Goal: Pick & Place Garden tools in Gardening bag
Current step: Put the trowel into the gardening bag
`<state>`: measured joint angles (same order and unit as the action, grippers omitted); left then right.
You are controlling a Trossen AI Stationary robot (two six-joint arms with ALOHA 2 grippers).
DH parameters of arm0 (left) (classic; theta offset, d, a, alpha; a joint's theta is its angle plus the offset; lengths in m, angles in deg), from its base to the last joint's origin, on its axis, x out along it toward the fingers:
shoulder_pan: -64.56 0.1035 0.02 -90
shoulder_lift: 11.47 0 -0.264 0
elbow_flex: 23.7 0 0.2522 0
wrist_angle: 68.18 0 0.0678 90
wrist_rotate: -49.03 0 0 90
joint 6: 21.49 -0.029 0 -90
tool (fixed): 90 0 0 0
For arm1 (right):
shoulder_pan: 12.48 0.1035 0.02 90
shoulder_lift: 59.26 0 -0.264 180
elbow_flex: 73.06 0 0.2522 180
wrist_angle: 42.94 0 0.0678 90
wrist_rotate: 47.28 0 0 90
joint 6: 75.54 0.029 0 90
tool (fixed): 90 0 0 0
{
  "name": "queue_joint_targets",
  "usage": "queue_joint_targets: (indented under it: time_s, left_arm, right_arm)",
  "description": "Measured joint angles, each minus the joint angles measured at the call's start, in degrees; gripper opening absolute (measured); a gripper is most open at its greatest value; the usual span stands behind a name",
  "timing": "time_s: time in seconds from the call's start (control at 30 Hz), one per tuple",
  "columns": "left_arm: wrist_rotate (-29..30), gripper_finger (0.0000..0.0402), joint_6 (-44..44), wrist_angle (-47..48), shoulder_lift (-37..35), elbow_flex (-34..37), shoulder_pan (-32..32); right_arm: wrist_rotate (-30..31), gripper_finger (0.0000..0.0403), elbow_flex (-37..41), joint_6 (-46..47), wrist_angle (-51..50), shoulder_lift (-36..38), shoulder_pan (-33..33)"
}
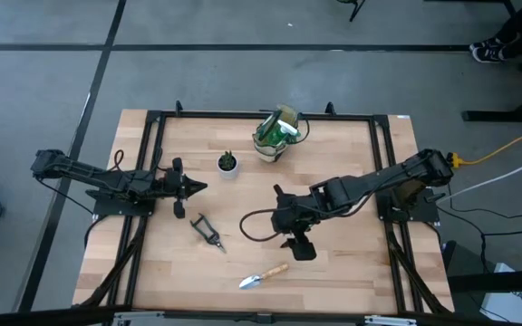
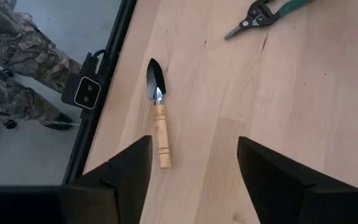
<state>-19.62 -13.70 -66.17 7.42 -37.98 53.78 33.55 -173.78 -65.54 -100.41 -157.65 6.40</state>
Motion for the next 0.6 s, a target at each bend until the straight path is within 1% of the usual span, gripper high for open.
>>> queue_joint_targets:
  time_s: [0.23,0.37,0.5,0.6]
  left_arm:
    - [0.0,0.0004,0.0,0.0,-0.02,0.02,0.0]
    - [0.01,0.0004,0.0,-0.01,-0.01,0.02,0.01]
    - [0.0,0.0004,0.0,-0.02,0.0,0.0,0.02]
    - [0.0,0.0004,0.0,0.0,0.0,0.02,0.02]
  right_arm:
    - [0.16,0.0242,0.0,-1.24,6.09,0.0,1.29]
    - [0.14,0.0242,-0.02,-2.88,10.16,0.0,4.18]
    - [0.16,0.0241,-0.04,-3.24,11.18,0.02,7.73]
    - [2.19,0.0241,-0.04,-3.01,11.18,0.02,10.63]
